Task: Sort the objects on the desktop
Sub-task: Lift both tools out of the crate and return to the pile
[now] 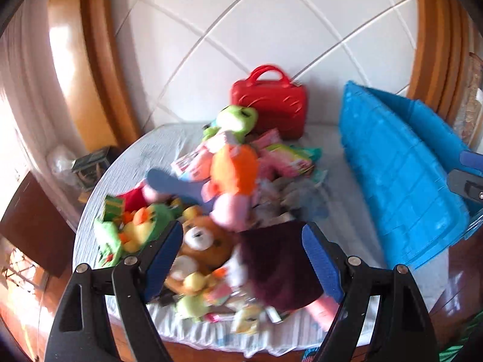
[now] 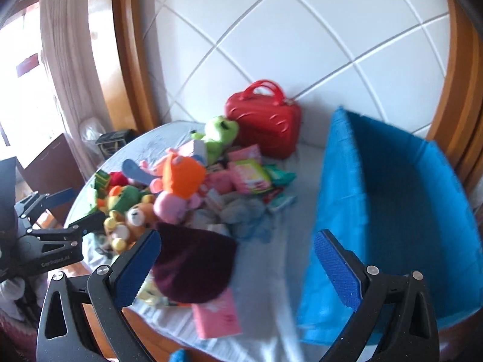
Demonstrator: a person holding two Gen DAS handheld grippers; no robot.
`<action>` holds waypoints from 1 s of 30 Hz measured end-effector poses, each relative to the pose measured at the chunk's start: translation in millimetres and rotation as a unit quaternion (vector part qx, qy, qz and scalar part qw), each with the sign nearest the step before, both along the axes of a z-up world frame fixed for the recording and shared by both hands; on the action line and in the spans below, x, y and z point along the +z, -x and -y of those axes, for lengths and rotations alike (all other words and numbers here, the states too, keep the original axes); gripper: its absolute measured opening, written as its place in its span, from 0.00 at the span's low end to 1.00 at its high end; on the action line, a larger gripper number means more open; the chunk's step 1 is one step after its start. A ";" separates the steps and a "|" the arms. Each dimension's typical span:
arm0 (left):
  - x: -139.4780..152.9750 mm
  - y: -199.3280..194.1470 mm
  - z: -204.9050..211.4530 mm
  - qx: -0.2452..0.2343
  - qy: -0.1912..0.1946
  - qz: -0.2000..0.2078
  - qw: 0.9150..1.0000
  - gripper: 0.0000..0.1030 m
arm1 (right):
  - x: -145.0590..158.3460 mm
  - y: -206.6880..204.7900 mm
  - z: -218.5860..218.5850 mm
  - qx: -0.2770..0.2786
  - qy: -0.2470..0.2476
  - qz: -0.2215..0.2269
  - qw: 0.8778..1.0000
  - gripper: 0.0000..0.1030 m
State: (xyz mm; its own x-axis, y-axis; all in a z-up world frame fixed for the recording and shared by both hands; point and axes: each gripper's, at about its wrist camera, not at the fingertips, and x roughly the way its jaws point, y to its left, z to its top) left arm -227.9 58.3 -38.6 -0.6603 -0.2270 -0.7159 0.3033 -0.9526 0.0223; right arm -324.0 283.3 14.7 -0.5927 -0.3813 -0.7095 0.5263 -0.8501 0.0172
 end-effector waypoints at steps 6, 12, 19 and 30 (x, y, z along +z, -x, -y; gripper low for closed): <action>-32.8 -22.8 61.1 0.008 -0.035 0.038 0.999 0.79 | -53.2 -8.6 71.7 0.023 -0.003 0.067 0.997 1.00; -60.4 -14.9 89.0 0.026 -0.050 0.058 0.997 0.79 | -93.4 2.5 108.3 0.044 -0.011 0.097 0.994 1.00; -95.3 -2.7 110.6 0.031 -0.052 0.091 0.994 0.79 | -134.5 35.2 109.7 0.033 -0.007 0.140 0.990 1.00; -144.3 -17.2 167.3 0.058 -0.067 0.139 0.986 0.79 | -178.5 46.4 127.7 0.012 -0.014 0.191 0.981 1.00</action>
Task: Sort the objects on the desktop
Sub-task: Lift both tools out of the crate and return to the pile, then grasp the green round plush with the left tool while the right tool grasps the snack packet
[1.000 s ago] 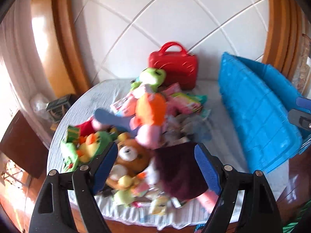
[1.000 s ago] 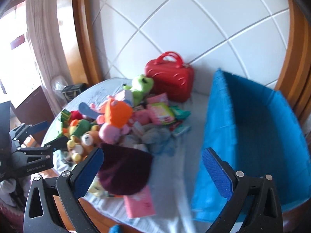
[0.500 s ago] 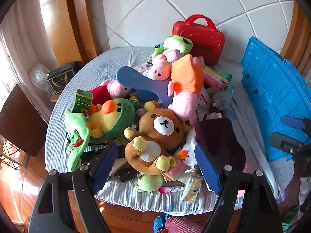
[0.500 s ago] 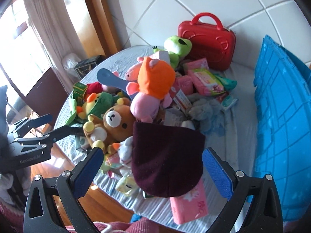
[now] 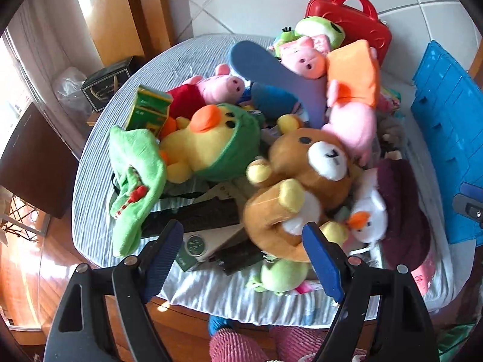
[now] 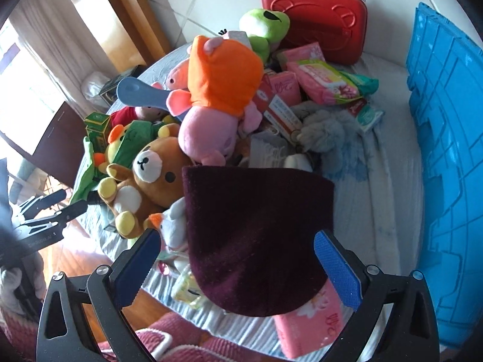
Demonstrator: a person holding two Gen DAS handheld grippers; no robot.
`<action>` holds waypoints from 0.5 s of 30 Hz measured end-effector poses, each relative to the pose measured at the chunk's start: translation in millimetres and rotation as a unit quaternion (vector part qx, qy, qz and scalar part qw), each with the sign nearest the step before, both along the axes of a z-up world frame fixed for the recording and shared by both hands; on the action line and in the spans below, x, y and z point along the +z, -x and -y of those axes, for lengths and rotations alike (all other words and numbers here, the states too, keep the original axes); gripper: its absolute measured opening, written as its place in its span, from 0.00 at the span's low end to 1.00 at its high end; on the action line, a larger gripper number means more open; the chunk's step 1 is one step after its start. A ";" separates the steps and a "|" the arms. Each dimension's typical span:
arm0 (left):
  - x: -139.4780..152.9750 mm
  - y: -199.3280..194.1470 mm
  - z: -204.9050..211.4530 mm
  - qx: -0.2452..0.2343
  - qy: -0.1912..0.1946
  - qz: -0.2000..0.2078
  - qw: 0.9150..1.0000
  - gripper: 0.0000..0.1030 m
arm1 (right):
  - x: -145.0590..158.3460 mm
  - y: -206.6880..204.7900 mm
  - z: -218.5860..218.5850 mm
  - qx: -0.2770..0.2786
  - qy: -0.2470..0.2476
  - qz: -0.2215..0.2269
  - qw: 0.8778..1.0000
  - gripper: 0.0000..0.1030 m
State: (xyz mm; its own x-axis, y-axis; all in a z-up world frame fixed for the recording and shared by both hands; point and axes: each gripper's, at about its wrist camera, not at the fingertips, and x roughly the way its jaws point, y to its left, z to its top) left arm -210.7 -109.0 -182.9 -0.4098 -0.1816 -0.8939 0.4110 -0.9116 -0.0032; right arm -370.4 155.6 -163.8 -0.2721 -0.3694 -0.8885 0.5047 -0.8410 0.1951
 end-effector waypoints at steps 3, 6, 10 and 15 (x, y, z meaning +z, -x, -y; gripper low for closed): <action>-6.6 -5.5 16.6 -0.021 0.002 0.004 1.000 0.79 | -3.3 -10.8 15.2 -0.019 0.001 -0.002 1.000 1.00; -9.4 -12.0 30.4 -0.058 0.008 -0.004 0.998 0.79 | -6.0 -26.9 30.5 -0.048 0.006 -0.006 0.999 1.00; -20.0 -22.9 51.5 -0.105 -0.003 -0.009 0.994 0.79 | -17.7 -54.0 52.3 -0.100 0.010 0.006 0.995 1.00; -49.7 -30.3 48.8 -0.172 -0.024 0.011 0.985 0.71 | -47.8 -89.2 73.1 -0.155 0.006 0.039 0.987 1.00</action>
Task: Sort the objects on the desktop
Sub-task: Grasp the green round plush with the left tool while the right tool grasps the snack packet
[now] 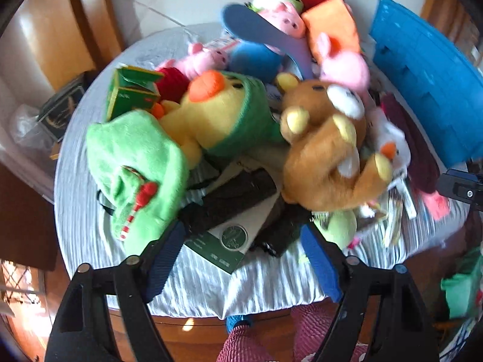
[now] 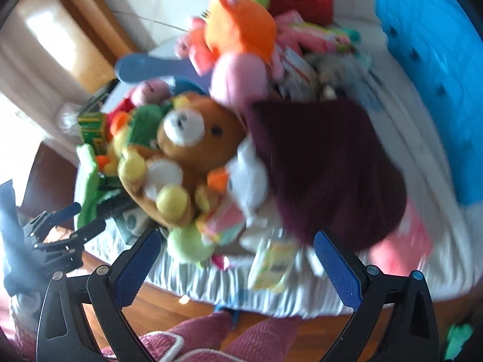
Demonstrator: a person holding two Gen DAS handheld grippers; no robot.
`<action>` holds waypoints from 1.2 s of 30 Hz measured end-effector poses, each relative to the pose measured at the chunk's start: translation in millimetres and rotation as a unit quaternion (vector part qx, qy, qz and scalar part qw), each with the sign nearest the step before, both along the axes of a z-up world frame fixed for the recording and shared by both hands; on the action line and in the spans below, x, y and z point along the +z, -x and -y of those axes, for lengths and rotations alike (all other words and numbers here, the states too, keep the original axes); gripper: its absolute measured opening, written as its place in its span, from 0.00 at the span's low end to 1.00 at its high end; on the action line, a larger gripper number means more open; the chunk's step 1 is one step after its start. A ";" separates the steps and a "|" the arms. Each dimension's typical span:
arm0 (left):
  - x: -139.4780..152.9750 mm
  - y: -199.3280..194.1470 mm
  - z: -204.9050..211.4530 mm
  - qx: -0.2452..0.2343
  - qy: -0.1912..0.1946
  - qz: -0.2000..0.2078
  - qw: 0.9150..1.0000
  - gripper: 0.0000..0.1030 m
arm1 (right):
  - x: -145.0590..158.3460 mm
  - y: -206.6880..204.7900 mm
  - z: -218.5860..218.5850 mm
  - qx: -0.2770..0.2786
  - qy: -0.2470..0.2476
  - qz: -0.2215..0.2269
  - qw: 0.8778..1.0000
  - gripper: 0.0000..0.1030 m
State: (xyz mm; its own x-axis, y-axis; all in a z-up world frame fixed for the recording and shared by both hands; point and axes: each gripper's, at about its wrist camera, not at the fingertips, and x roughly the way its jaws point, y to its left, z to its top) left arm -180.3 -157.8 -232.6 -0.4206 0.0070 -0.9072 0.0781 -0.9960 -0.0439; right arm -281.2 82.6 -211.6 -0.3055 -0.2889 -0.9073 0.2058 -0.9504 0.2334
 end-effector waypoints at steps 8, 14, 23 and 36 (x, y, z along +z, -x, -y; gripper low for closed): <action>-42.5 5.7 -48.9 -0.057 -0.046 0.017 0.997 0.55 | -52.8 -31.4 -15.5 -0.068 -0.029 0.050 0.996 1.00; -61.5 13.6 -87.7 -0.082 -0.044 0.015 0.996 0.52 | -73.0 -38.3 -34.6 -0.090 -0.020 0.065 0.994 1.00; -72.3 29.6 -109.0 -0.089 -0.027 0.007 0.996 0.52 | -87.3 -31.2 -35.0 -0.083 -0.019 0.067 0.994 0.80; -76.7 31.6 -110.9 -0.066 -0.033 0.001 0.997 0.57 | -105.7 -16.0 -39.0 -0.082 -0.010 0.089 0.993 0.69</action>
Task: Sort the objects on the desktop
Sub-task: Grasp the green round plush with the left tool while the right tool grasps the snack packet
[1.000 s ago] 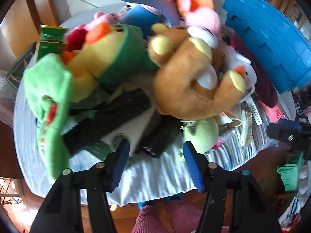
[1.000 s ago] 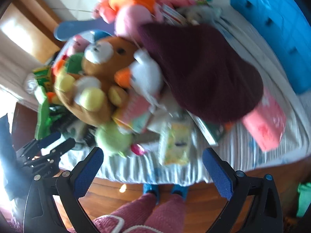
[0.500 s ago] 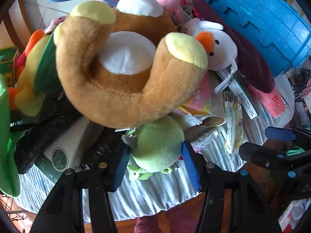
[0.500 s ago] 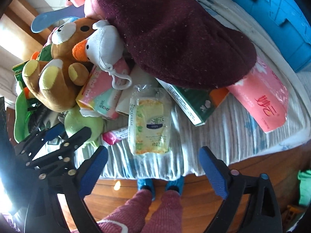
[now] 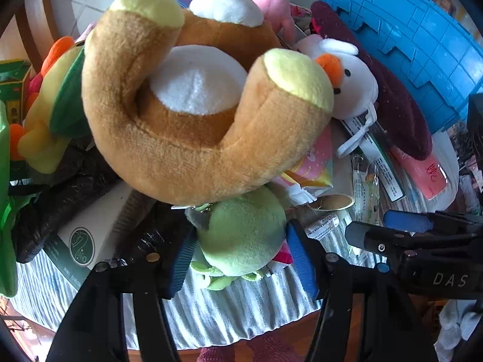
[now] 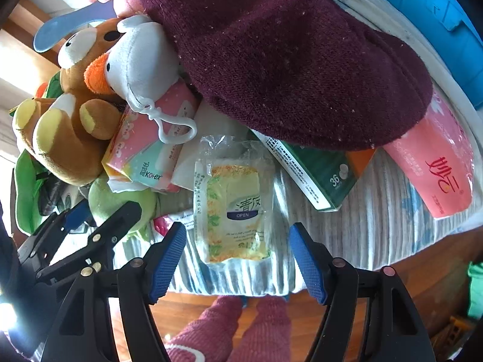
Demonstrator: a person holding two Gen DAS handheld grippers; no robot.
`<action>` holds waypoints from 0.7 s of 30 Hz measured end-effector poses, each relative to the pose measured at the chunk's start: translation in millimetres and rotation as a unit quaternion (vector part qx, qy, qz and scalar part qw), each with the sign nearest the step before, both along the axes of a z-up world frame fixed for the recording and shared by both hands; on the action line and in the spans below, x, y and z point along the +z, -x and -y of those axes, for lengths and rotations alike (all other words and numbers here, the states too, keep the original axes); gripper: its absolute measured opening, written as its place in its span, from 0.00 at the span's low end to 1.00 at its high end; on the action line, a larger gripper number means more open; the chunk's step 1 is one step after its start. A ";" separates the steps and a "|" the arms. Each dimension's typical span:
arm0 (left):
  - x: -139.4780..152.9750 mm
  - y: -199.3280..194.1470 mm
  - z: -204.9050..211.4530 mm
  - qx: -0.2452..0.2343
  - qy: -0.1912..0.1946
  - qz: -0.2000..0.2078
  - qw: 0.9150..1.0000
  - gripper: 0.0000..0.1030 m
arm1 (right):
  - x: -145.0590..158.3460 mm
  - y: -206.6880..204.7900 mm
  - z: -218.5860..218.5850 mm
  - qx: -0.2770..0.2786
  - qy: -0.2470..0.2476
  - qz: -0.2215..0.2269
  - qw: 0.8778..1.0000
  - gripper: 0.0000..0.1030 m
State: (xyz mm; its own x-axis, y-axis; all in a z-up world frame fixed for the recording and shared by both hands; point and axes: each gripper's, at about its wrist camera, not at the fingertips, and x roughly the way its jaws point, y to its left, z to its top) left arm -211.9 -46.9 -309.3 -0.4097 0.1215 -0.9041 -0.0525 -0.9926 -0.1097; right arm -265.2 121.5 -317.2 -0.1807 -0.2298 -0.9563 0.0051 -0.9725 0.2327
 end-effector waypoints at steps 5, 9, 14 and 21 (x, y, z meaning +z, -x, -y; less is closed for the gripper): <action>-20.9 8.4 -6.8 -0.013 0.002 0.044 0.999 0.62 | -3.0 1.5 -7.5 -0.005 -0.002 0.004 1.000 0.69; -24.1 8.2 -9.4 -0.010 0.015 0.034 0.999 0.59 | -3.8 4.1 -7.3 0.001 -0.007 0.001 1.000 0.69; -24.5 12.1 -12.0 -0.017 0.025 0.040 0.999 0.54 | -9.4 9.0 -6.2 0.002 -0.006 0.006 1.000 0.59; -19.2 5.7 -4.9 -0.028 0.002 0.030 0.999 0.48 | -10.5 11.8 -3.6 0.018 -0.026 0.003 0.999 0.36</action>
